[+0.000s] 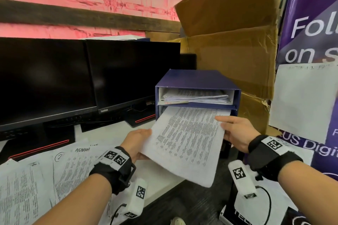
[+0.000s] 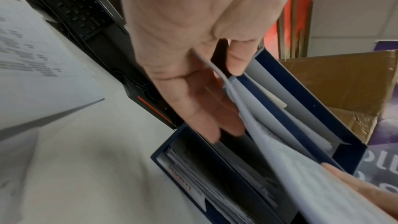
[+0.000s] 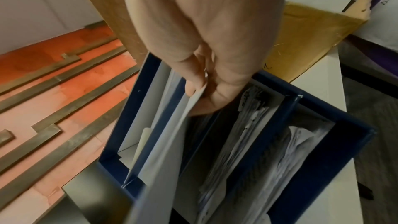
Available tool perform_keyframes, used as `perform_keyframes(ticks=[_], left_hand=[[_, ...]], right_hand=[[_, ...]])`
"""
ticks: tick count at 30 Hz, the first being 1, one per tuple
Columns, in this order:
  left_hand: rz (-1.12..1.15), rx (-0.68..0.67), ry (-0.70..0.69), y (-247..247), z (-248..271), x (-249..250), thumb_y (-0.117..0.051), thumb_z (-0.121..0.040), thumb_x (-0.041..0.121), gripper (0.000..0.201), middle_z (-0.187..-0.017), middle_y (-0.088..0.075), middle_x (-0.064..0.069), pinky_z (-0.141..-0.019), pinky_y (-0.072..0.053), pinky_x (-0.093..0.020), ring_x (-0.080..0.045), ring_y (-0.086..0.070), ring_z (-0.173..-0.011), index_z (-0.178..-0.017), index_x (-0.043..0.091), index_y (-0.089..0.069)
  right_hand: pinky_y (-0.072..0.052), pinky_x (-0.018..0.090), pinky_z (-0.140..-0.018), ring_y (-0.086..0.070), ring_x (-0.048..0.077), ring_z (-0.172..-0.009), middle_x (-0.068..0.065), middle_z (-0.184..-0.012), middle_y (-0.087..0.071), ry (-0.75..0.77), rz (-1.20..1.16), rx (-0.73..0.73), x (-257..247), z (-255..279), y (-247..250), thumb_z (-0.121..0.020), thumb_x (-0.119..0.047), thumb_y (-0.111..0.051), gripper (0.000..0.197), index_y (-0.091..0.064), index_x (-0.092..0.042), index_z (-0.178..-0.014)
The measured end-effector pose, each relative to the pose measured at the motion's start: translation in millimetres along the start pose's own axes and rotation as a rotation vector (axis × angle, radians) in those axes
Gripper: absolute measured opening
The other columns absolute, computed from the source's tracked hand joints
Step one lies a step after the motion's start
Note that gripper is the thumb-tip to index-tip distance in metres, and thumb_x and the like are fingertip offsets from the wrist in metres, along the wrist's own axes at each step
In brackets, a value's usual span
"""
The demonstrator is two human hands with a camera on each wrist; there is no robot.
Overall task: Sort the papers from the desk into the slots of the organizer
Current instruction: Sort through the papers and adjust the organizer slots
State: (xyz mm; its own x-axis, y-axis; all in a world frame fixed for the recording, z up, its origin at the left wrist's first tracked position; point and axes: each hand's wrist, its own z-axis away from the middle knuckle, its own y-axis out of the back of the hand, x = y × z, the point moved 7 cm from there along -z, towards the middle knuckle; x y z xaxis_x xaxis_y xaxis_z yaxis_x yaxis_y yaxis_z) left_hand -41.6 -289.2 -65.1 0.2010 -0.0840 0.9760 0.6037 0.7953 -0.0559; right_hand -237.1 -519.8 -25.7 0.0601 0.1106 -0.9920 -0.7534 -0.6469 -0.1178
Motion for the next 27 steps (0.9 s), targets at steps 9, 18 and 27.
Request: perform_keyframes(ticks=[9, 18, 27], left_hand=[[0.036, 0.036, -0.066, -28, -6, 14, -0.041, -0.098, 0.003, 0.018, -0.090, -0.063, -0.007, -0.043, -0.052, -0.028, -0.020, -0.060, -0.076, -0.097, 0.012, -0.057], [0.142, -0.021, -0.148, -73, -9, 42, -0.046, -0.100, 0.012, 0.030, -0.125, -0.057, -0.015, -0.051, -0.059, -0.038, -0.028, -0.068, -0.073, -0.128, 0.006, -0.044], [-0.004, -0.103, -0.148, -76, -18, 42, -0.049, -0.096, 0.001, 0.052, -0.126, -0.052, -0.005, -0.069, -0.057, -0.043, -0.030, -0.067, -0.076, -0.144, 0.013, -0.033]], right_hand=[[-0.054, 0.048, -0.084, -0.064, 0.036, -0.096, 0.016, -0.121, -0.062, -0.134, 0.240, -0.199, 10, 13, -10, -0.096, -0.026, -0.055, 0.033, -0.060, -0.019, -0.128], [-0.058, 0.027, -0.053, -0.060, 0.018, -0.068, 0.015, -0.101, -0.057, -0.059, -0.085, -0.088, -2, 4, 16, -0.097, 0.003, -0.045, 0.029, -0.057, 0.004, -0.124], [-0.056, 0.043, -0.089, -0.051, 0.040, -0.124, 0.025, -0.134, -0.047, -0.014, -0.400, -0.164, -5, -10, -9, -0.095, 0.018, -0.032, 0.044, -0.038, 0.008, -0.137]])
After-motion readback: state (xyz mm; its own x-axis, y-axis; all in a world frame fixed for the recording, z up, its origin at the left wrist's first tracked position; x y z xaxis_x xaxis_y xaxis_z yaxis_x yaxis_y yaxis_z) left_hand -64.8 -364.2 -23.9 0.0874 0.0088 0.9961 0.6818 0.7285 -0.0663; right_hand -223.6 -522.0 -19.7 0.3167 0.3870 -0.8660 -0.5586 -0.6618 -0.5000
